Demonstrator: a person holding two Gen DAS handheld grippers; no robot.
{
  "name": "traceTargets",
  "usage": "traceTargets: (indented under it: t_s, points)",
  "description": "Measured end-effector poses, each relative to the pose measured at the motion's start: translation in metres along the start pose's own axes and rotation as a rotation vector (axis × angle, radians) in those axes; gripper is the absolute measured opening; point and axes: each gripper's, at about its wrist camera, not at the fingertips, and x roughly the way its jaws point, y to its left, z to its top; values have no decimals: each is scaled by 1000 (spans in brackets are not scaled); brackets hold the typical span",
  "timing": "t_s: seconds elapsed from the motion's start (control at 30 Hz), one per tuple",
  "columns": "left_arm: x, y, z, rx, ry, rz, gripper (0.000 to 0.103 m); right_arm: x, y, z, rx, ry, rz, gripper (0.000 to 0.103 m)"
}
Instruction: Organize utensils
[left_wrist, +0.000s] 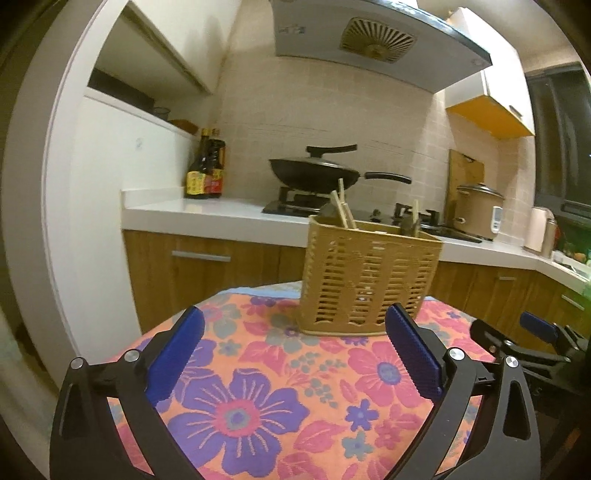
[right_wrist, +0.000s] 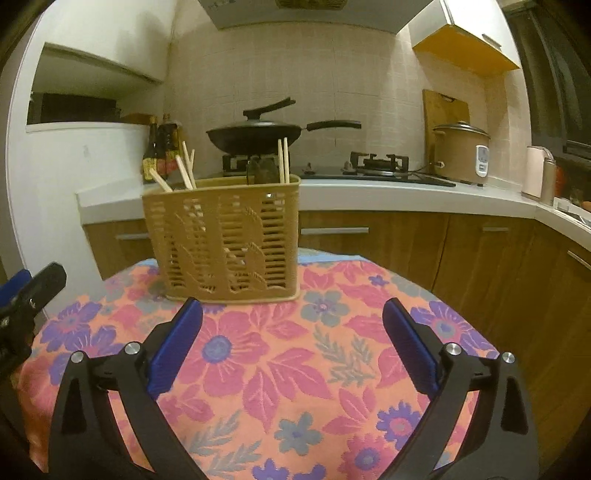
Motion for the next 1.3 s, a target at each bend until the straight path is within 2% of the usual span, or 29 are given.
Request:
traceTargets:
  t_s: [0.23,0.43,0.57,0.7,0.9,1.3]
  points:
    - [3,-6,1,51,32,-10,95,-3,-1,-1,3,-8,-1,94]
    - [12,4,3,12,35,24,95,-5,8,-3,-35,-15,-11,95]
    - [15,4,1,26,46,35,95,-3,10,-3,-38,-4,-12,95]
    - [8,-5,0,62,12,45,95,-3,5,-3,-16,-2,-19,95]
    - [6,-14,-1,106,5,61,95,2,-1,-3,15,20,-11,95]
    - [7,-13,-1,116,15,67,95,5,-1,-4,18,40,-3,95]
